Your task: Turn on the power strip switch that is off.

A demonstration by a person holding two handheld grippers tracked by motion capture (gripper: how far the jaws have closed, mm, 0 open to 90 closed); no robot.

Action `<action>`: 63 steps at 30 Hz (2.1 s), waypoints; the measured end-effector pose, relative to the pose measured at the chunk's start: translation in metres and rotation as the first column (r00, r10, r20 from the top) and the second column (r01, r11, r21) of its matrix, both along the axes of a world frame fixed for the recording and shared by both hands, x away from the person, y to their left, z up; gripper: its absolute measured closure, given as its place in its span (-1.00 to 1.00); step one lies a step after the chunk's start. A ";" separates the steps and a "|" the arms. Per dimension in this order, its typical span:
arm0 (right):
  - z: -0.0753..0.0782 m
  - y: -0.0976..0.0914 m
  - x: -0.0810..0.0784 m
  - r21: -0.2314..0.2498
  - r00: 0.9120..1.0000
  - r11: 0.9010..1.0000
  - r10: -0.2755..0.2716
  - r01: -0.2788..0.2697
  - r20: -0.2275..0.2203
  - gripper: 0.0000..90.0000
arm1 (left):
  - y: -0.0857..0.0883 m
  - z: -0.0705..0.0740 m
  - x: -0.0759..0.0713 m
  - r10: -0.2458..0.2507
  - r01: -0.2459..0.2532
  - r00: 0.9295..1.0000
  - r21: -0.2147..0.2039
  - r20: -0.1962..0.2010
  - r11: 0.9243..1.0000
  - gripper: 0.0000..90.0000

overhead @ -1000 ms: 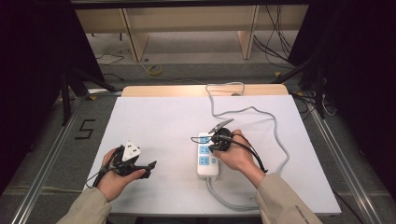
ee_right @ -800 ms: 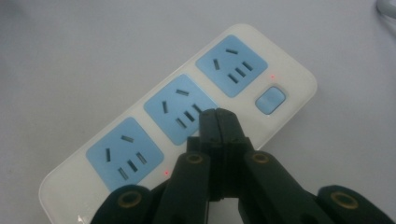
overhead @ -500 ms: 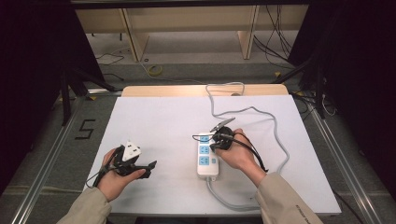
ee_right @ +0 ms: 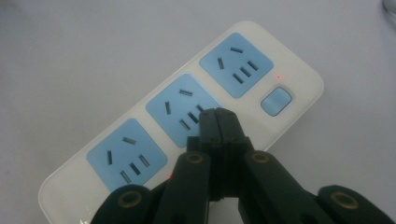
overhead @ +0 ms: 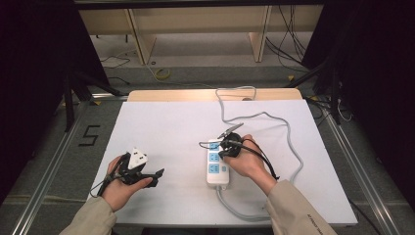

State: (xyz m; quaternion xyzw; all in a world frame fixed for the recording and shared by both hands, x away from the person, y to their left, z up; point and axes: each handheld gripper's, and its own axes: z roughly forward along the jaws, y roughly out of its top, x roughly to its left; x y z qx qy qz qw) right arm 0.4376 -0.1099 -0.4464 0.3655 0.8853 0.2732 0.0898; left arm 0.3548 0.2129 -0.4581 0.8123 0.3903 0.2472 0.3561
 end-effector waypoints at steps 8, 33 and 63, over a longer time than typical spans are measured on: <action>0.001 -0.002 0.001 -0.008 1.000 1.000 0.000 0.000 0.004 1.00 | -0.001 -0.001 0.001 0.001 -0.001 1.000 -0.006 0.001 1.000 -0.61; 0.000 0.000 0.000 -0.025 1.000 1.000 -0.009 0.009 0.005 1.00 | -0.002 0.000 0.000 -0.003 0.003 1.000 -0.001 0.001 1.000 -0.61; -0.001 -0.003 0.000 0.002 1.000 1.000 -0.009 0.009 0.004 1.00 | -0.001 0.000 0.000 -0.007 0.007 1.000 0.001 -0.002 1.000 -0.61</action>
